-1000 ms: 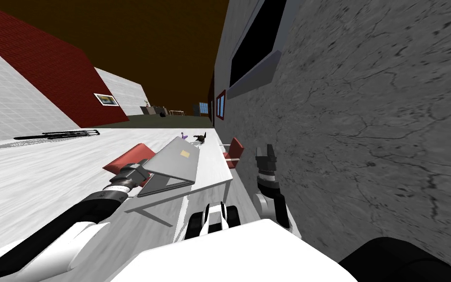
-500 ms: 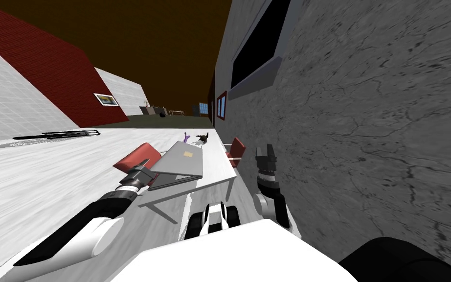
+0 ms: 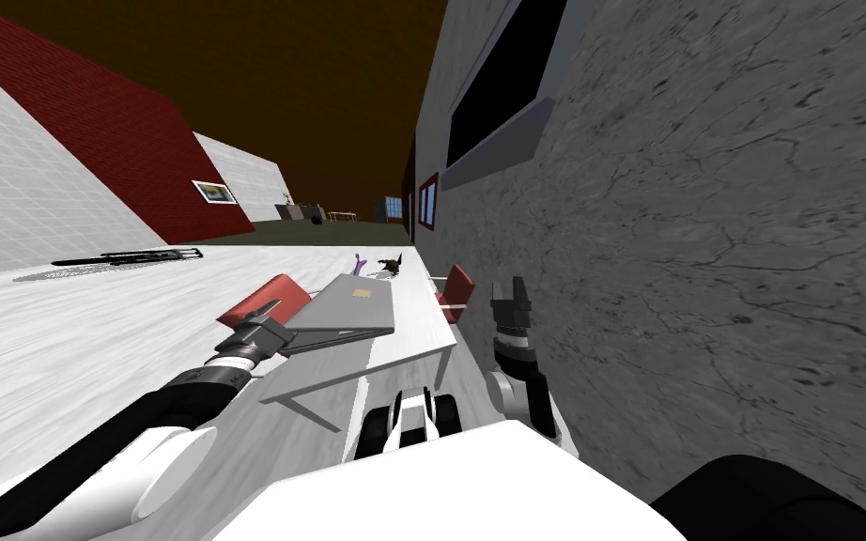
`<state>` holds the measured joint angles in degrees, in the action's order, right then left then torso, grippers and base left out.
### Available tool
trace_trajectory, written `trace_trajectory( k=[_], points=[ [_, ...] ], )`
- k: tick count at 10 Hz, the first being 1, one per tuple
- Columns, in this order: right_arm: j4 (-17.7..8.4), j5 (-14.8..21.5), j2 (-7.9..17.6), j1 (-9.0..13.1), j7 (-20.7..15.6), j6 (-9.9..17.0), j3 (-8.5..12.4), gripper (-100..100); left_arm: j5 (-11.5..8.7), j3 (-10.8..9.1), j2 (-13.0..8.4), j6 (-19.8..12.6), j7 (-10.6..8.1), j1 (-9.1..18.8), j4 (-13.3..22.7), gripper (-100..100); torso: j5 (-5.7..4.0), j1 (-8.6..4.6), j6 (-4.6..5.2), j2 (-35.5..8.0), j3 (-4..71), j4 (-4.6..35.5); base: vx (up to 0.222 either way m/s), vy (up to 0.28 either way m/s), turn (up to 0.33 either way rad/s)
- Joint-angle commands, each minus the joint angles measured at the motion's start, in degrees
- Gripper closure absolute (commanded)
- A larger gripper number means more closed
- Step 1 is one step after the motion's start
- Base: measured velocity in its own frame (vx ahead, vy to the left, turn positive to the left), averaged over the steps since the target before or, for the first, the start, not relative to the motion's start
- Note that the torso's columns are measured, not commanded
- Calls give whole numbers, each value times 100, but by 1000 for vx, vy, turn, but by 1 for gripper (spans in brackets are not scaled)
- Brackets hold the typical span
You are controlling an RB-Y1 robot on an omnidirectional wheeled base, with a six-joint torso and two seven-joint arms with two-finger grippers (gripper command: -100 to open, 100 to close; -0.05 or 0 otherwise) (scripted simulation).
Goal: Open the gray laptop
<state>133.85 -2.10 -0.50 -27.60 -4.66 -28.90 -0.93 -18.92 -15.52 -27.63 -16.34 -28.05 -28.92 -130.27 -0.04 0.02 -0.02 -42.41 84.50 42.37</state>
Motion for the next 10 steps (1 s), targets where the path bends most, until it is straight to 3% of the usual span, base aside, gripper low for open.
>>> trace_trajectory(
  k=[1,3,4,5,10],
  points=[
    [0,0,0,0,0,0,0,0,-80,-112,-111,-154,-118,-175,-344,-100,2,2,-1,1,0,-2,43,2,49],
    [0,0,0,0,0,0,0,0,-139,-199,-191,-306,-207,-300,-623,-100,-2,-6,2,4,3,-1,44,7,44],
    [0,0,0,0,0,0,0,0,-99,-146,-141,-273,-162,-254,-525,-100,-1,-6,1,4,2,-1,18,4,11],
    [0,0,0,1,0,0,0,0,-101,-148,-145,-299,-170,-265,-538,0,2,-4,3,-2,-3,1,6,0,-4],
    [0,0,0,1,0,0,0,0,-101,-150,-146,-293,-169,-260,-542,0,4,-1,2,16,9,-10,0,0,0]
  ],
)
